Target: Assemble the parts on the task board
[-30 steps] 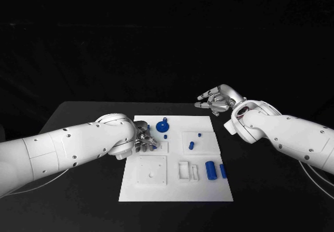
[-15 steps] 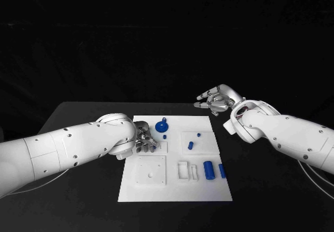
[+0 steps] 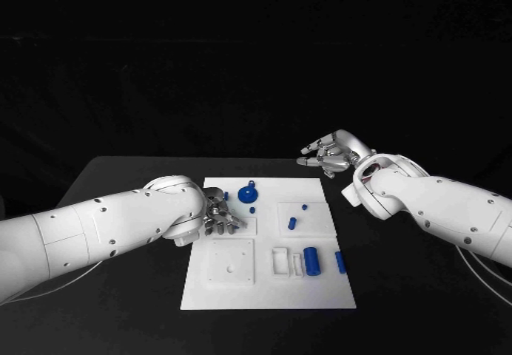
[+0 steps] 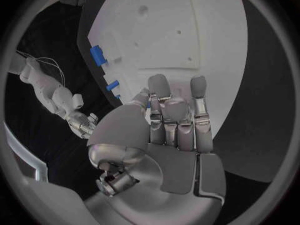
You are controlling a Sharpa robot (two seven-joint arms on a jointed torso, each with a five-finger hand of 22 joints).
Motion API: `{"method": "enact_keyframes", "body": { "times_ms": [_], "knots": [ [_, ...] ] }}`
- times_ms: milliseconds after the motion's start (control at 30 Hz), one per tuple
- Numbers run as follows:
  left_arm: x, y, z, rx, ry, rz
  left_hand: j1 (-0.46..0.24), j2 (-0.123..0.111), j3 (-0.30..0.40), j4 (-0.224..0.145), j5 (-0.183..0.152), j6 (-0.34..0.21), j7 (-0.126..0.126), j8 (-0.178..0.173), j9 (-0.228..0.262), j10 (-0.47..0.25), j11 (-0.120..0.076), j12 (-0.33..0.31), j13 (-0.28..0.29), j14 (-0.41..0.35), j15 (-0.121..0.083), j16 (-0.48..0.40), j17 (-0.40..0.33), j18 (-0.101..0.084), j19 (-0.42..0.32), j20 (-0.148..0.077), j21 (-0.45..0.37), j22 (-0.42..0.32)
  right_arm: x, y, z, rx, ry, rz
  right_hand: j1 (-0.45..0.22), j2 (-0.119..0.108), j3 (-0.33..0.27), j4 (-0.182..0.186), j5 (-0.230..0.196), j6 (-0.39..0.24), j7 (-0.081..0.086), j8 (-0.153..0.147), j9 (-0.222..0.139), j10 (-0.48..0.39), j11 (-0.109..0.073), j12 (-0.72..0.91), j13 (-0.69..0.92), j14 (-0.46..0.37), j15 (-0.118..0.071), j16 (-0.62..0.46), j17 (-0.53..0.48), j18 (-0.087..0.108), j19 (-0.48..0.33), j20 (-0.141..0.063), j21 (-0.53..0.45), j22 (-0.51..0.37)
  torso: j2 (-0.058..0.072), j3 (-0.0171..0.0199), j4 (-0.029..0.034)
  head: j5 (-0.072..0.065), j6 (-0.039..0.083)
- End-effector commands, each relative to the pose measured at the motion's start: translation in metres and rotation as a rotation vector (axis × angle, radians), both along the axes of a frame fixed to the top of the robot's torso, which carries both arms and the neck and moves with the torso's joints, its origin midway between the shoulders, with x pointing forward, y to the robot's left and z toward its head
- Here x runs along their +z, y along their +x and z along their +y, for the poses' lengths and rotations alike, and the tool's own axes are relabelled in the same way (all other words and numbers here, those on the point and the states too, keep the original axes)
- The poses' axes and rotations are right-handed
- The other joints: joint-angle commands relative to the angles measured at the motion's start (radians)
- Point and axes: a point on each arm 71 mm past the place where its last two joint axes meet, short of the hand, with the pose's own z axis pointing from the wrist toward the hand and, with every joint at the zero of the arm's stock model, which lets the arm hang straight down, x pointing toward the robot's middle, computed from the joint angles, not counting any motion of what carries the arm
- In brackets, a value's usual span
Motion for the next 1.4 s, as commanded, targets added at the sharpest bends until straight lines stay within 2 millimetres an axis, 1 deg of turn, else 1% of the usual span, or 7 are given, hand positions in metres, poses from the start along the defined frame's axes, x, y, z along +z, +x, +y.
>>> {"method": "enact_keyframes", "body": {
  "times_ms": [33, 167, 500, 633, 800, 933, 1400],
  "knots": [
    [0.000, 0.000, 0.000, 0.010, -0.019, -0.003, -0.011, -0.072, 0.034, 0.079, -0.021, 0.033, 0.002, -0.003, -0.001, 0.049, 0.004, 0.000, -0.008, -0.002, 0.000, -0.005, 0.000, -0.015, 0.008, -0.001, -0.011, 0.008, -0.001, 0.000, 0.001, 0.010, -0.002, 0.002, -0.012, 0.003, -0.003, 0.006, 0.006, 0.003, 0.001, -0.004, -0.001, -0.004, -0.001, -0.002, -0.001, 0.001, -0.008, -0.006, 0.000, 0.017, 0.048, -0.004, -0.003, 0.061, 0.000, -0.0010, 0.0002, -0.001, 0.002],
    [0.001, -0.001, 0.002, 0.015, -0.029, -0.003, -0.012, -0.133, 0.025, 0.157, -0.032, 0.034, 0.003, 0.000, -0.002, 0.048, 0.004, 0.001, -0.015, -0.003, -0.003, -0.006, 0.001, -0.015, 0.010, -0.003, -0.019, 0.018, -0.001, 0.000, 0.000, 0.007, -0.002, 0.002, -0.013, 0.002, -0.004, 0.007, 0.008, 0.002, 0.001, -0.004, -0.002, -0.004, -0.001, -0.002, -0.001, 0.001, -0.008, -0.007, 0.000, 0.017, 0.048, -0.004, -0.004, 0.061, 0.000, -0.0007, -0.0006, 0.002, 0.002],
    [0.007, -0.001, 0.011, 0.039, -0.060, -0.015, -0.036, -0.149, -0.008, 0.161, -0.033, 0.033, 0.004, -0.003, -0.013, 0.048, 0.004, 0.001, -0.033, -0.005, -0.005, -0.012, 0.007, -0.015, 0.015, -0.005, -0.037, 0.037, -0.003, 0.001, -0.002, -0.001, -0.001, 0.005, -0.015, 0.001, -0.009, 0.013, 0.011, 0.001, 0.001, -0.004, -0.001, -0.003, -0.001, -0.003, -0.002, 0.001, -0.008, -0.007, 0.000, 0.018, 0.048, -0.004, -0.003, 0.061, 0.000, -0.0007, 0.0009, 0.009, 0.003],
    [0.018, 0.003, 0.016, 0.064, -0.102, -0.020, -0.013, -0.135, -0.003, 0.158, -0.032, -0.004, 0.018, -0.020, -0.036, 0.050, 0.012, -0.062, -0.064, -0.025, 0.003, -0.053, -0.008, -0.015, 0.005, 0.001, -0.060, 0.036, -0.004, 0.001, -0.004, -0.004, 0.002, 0.008, -0.015, 0.001, -0.009, 0.013, 0.011, 0.001, 0.001, -0.004, -0.001, -0.003, -0.001, -0.003, -0.002, 0.001, -0.008, -0.007, 0.000, 0.018, 0.048, -0.004, -0.003, 0.061, -0.001, -0.0005, 0.0005, 0.012, 0.007],
    [0.037, 0.015, 0.026, 0.104, -0.154, -0.025, 0.045, -0.073, 0.002, 0.078, 0.000, -0.162, 0.063, -0.020, -0.119, 0.045, 0.033, -0.217, -0.096, -0.030, 0.023, -0.112, -0.043, -0.015, 0.005, 0.015, -0.110, 0.019, -0.005, 0.002, -0.006, -0.010, 0.006, 0.013, -0.014, 0.001, -0.011, 0.016, 0.012, -0.004, 0.002, -0.004, -0.002, -0.001, 0.000, -0.001, -0.001, 0.002, -0.008, -0.005, 0.001, 0.018, 0.048, -0.004, -0.003, 0.061, 0.000, 0.0006, 0.0003, 0.014, 0.015],
    [0.052, 0.027, 0.037, 0.136, -0.167, -0.026, 0.039, -0.053, -0.014, 0.034, 0.015, -0.216, 0.081, -0.016, -0.214, 0.046, 0.040, -0.229, -0.078, -0.027, 0.028, -0.115, -0.048, -0.015, 0.025, 0.019, -0.146, 0.021, -0.006, 0.002, -0.007, -0.014, 0.007, 0.017, -0.012, 0.001, -0.011, 0.016, 0.014, -0.007, 0.003, -0.004, -0.001, -0.002, 0.000, -0.001, -0.001, 0.003, -0.007, -0.005, 0.001, 0.018, 0.049, -0.004, -0.001, 0.061, 0.002, 0.0008, -0.0017, 0.018, 0.023],
    [0.070, 0.065, 0.050, 0.184, -0.081, -0.069, 0.036, -0.039, -0.017, 0.036, 0.010, -0.294, 0.105, -0.019, -0.273, 0.045, 0.052, -0.246, -0.068, -0.032, 0.034, -0.115, -0.051, -0.014, 0.047, 0.024, -0.213, 0.072, -0.006, 0.002, -0.005, -0.012, 0.010, 0.018, -0.010, 0.001, -0.013, 0.017, 0.014, -0.017, 0.006, -0.004, -0.002, -0.002, 0.002, -0.002, -0.001, 0.003, -0.006, -0.005, 0.001, 0.018, 0.049, -0.003, 0.000, 0.061, 0.019, 0.0026, -0.0053, 0.027, 0.039]
  ]
}}
